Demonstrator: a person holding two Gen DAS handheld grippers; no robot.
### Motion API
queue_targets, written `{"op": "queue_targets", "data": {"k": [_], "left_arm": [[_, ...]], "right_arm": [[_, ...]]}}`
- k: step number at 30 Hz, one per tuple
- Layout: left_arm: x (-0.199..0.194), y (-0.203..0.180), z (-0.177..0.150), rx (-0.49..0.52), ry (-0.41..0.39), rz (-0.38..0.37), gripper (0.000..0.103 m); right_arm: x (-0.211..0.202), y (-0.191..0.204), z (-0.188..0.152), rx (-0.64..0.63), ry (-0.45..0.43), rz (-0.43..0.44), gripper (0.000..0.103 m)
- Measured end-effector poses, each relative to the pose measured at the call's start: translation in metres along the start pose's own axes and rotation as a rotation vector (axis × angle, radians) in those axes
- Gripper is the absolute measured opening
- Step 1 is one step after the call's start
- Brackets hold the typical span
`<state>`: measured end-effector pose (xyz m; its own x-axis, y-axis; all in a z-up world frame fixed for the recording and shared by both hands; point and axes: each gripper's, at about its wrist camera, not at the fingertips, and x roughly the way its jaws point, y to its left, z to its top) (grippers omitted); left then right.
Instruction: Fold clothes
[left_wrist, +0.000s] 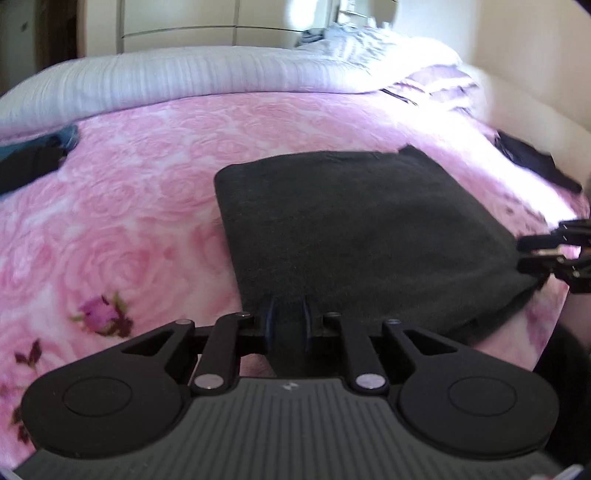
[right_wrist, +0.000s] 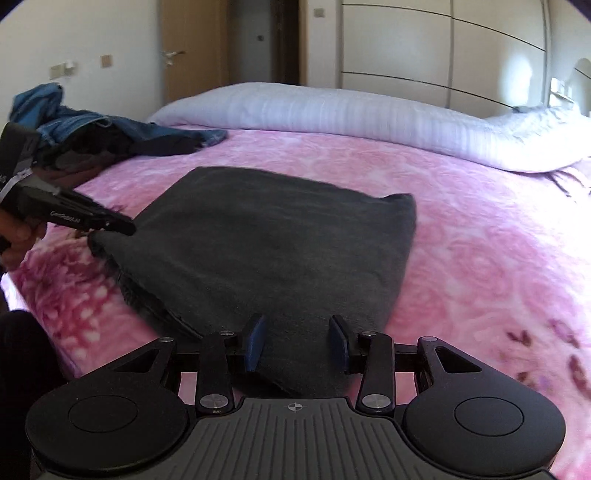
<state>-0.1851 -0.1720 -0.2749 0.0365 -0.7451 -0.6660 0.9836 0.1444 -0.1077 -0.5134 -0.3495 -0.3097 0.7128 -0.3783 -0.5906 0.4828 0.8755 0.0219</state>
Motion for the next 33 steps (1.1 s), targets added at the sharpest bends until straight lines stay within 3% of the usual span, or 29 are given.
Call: {"op": "queue_targets", "data": {"k": [3,7,12,16,18,20,22,24,26,27,28,33], "left_arm": [[-0.016,-0.004,-0.004,0.001,-0.028,-0.017,0.012],[-0.014,-0.002,-0.017,-0.015,-0.025,-0.035,0.012],[-0.027,0.005,-0.014,-0.033,-0.032,-0.015,0.016],[-0.054,-0.019,-0.028,0.251,-0.105,0.118,0.032],[-0.061,-0.039,-0.046,0.452,-0.128,0.172,0.033],[-0.063,-0.057,-0.064,0.615,-0.147,0.177,0.036],[-0.059,-0.07,-0.074,0.708,-0.152,0.195,0.037],[-0.049,-0.076,-0.076,0.748,-0.149,0.225,0.036],[-0.039,-0.075,-0.069,0.716,-0.131,0.229,0.031],[-0.034,-0.074,-0.065,0.699,-0.121,0.23,0.023],[-0.031,-0.074,-0.063,0.698,-0.106,0.227,0.018],[-0.025,-0.081,-0.067,0.744,-0.065,0.23,0.015]], "right_arm": [[-0.016,0.005,0.006,-0.002,-0.046,0.005,0.041],[-0.007,0.0,-0.011,-0.003,0.046,-0.002,0.041],[-0.009,0.014,-0.002,-0.051,0.028,-0.026,0.041],[-0.015,0.034,-0.005,-0.223,-0.009,-0.062,0.045],[-0.011,0.044,-0.011,-0.334,0.014,-0.101,0.046],[-0.002,0.053,-0.023,-0.46,0.045,-0.14,0.046],[0.004,0.057,-0.03,-0.531,0.062,-0.164,0.046],[0.006,0.055,-0.032,-0.543,0.064,-0.174,0.046],[0.009,0.053,-0.034,-0.555,0.065,-0.184,0.041],[0.01,0.052,-0.034,-0.561,0.066,-0.189,0.03],[0.011,0.051,-0.035,-0.567,0.067,-0.194,0.01],[0.017,0.046,-0.04,-0.598,0.071,-0.219,0.008]]}}
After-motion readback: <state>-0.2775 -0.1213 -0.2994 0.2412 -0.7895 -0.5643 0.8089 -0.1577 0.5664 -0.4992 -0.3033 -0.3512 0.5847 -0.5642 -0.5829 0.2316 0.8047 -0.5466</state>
